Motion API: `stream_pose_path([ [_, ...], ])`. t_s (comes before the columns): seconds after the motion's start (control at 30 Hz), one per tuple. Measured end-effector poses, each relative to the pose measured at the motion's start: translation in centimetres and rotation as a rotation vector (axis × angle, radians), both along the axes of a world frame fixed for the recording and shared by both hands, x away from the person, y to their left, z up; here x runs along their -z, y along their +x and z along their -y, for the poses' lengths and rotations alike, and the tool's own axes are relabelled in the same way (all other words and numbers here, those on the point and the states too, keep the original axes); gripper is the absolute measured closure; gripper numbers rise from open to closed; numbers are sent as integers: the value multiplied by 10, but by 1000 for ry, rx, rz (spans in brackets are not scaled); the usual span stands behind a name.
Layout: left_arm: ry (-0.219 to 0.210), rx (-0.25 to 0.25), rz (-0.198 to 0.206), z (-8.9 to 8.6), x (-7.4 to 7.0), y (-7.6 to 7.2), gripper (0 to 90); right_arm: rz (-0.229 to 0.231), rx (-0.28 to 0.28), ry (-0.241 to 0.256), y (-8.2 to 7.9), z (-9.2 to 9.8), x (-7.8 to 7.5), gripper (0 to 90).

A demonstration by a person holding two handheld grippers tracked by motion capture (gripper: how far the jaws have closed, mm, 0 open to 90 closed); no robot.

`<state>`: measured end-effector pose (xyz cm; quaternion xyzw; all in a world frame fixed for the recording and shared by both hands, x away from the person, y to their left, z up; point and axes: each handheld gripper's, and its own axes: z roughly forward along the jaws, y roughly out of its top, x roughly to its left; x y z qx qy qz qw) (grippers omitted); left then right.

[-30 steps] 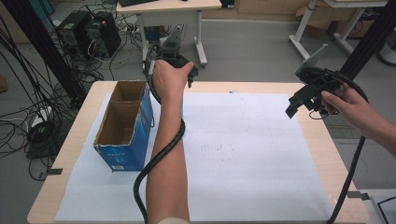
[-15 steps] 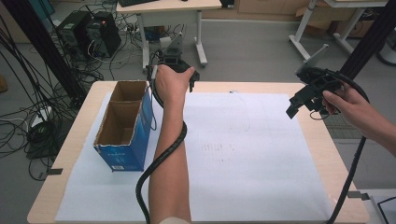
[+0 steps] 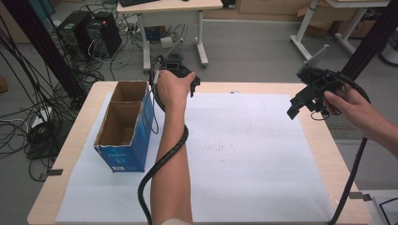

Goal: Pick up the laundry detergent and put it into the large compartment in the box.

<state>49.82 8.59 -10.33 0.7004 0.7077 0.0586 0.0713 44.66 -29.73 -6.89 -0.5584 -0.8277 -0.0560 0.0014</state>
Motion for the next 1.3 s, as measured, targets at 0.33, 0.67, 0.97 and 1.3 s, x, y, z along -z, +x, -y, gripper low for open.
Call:
stream_pose_path([
  [0.33, 1, -6, -13, 0, 8, 3, 56, -1, 1, -1, 1, 0, 1, 36],
  [0.67, 14, -1, -30, 1, 15, 6, 66, -3, 2, -1, 2, -1, 2, 36],
  [0.97, 29, 3, -41, 4, 19, 8, 77, -6, 2, -3, 3, -1, 3, 36],
  [1.3, 55, 3, -47, 10, 22, 9, 130, -7, 3, -1, 3, 0, 3, 36],
])
